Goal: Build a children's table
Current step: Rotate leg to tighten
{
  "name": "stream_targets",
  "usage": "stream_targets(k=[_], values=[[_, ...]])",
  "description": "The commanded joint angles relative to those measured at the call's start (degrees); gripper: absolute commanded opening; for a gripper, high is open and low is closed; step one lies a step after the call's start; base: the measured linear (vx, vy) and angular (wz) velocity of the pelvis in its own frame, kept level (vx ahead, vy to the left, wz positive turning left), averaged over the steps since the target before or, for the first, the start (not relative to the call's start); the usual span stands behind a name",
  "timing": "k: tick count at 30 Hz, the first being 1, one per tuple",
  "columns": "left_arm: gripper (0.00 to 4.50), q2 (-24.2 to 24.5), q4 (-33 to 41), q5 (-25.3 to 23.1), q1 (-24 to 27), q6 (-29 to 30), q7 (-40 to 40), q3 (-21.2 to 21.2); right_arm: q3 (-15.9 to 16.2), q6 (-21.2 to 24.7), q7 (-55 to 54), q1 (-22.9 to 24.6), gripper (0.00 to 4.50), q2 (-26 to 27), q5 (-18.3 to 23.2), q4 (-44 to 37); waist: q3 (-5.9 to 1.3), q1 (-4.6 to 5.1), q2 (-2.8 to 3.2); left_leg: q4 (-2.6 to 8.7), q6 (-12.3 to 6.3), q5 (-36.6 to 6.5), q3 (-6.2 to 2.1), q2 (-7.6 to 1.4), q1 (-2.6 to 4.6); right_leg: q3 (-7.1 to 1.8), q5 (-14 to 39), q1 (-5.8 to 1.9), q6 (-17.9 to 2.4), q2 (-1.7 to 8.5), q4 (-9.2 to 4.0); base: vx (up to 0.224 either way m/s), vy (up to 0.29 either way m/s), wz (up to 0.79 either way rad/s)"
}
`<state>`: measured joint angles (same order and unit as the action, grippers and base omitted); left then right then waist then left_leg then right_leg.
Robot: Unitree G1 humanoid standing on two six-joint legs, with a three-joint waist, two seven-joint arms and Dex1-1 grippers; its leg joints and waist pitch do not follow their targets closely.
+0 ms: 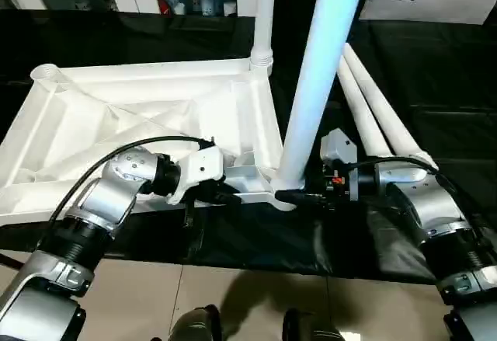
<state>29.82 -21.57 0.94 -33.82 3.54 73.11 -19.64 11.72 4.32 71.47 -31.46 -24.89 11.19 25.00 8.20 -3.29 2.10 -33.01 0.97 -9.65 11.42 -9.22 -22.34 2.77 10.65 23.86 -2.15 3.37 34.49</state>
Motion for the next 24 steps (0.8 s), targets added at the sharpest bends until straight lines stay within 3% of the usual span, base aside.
stream_targets(k=[1,7,12,15,16,17,18,20,22,24], values=[[0.00,0.4,-0.5,-1.3,0.2,-0.8,2.6,-2.2,0.1,-0.5,0.6,-0.6,2.96,-0.1,0.2,-0.1,-4.72,0.01,-0.76,2.88,-8.03,-5.0,-1.70,-4.17,1.18,-2.94,4.7,-3.37,-15.6,5.21,-3.11,0.000,0.000,0.00],[0.00,0.5,-1.9,-1.3,-0.2,-1.8,3.0,-2.3,0.2,-0.9,1.0,-0.4,2.75,0.3,0.4,0.1,-4.67,-0.04,-0.67,2.94,-7.74,-5.5,-1.72,-4.19,1.21,-2.90,5.6,-3.31,-15.5,5.20,-3.24,0.000,0.000,0.00],[0.00,-0.7,-1.9,-1.1,0.0,0.9,-0.7,-0.8,-1.0,0.7,-2.9,3.0,2.73,2.4,1.5,-3.5,-4.62,-0.14,-0.62,3.03,-7.36,-5.9,-1.68,-4.24,1.21,-2.97,6.1,-3.28,-15.4,5.24,-3.37,0.000,0.000,0.00],[0.00,-2.5,0.2,-0.2,0.5,5.1,-4.6,0.7,-2.0,1.7,-11.9,5.3,2.73,5.8,-0.2,-5.3,-4.21,0.10,-0.59,3.42,-5.10,-9.2,-1.81,-4.21,1.49,-3.06,12.7,-2.90,-14.3,5.41,-4.14,0.000,0.000,0.00],[0.00,-4.3,2.5,0.1,0.9,8.4,-8.0,1.6,-2.9,2.5,-19.9,6.8,2.73,9.0,-2.0,-6.1,-4.26,0.16,-0.58,3.46,-4.52,-9.8,-1.89,-4.19,1.57,-3.08,14.2,-2.93,-14.0,5.47,-4.23,0.000,0.000,0.00],[0.00,-4.3,2.5,0.1,0.9,8.4,-8.0,1.6,-2.9,2.5,-19.9,6.8,2.73,9.0,-2.0,-6.1,-3.96,0.36,-0.64,3.73,-3.42,-10.9,-1.99,-4.20,1.44,-3.16,17.1,-2.76,-13.2,5.50,-4.44,0.000,0.000,0.00],[0.00,-6.4,4.5,0.2,1.2,11.7,-11.9,2.5,-3.6,4.3,-25.3,8.2,2.73,12.3,-2.0,-7.8,-4.07,0.46,-0.55,3.69,-3.01,-11.5,-2.09,-4.10,1.52,-3.19,18.5,-2.85,-12.8,5.62,-4.57,0.000,0.000,0.00],[0.00,-9.9,6.4,-0.2,1.3,15.7,-17.5,3.6,-4.9,6.2,-33.3,9.4,2.73,17.0,-2.9,-9.0,-4.21,1.01,-0.57,3.84,-2.01,-11.3,-2.15,-4.16,1.42,-3.28,18.4,-2.77,-12.1,5.48,-4.51,0.000,0.000,0.00],[0.00,-11.7,7.0,-0.5,1.2,17.5,-20.1,4.0,-5.4,6.3,-37.5,9.8,2.72,19.3,-4.0,-9.1,-4.28,1.35,-0.63,3.77,-1.92,-11.0,-2.08,-4.04,1.35,-3.34,17.6,-2.76,-11.9,5.39,-4.53,0.000,0.000,0.00],[0.00,-16.6,7.5,-1.4,0.7,21.5,-27.0,5.0,-6.7,7.1,-47.3,10.2,2.72,24.6,-5.8,-9.0,-4.38,1.47,-0.69,3.66,-2.27,-10.3,-1.97,-3.91,1.32,-3.38,16.7,-2.75,-11.8,5.34,-4.60,0.000,0.000,0.00]])
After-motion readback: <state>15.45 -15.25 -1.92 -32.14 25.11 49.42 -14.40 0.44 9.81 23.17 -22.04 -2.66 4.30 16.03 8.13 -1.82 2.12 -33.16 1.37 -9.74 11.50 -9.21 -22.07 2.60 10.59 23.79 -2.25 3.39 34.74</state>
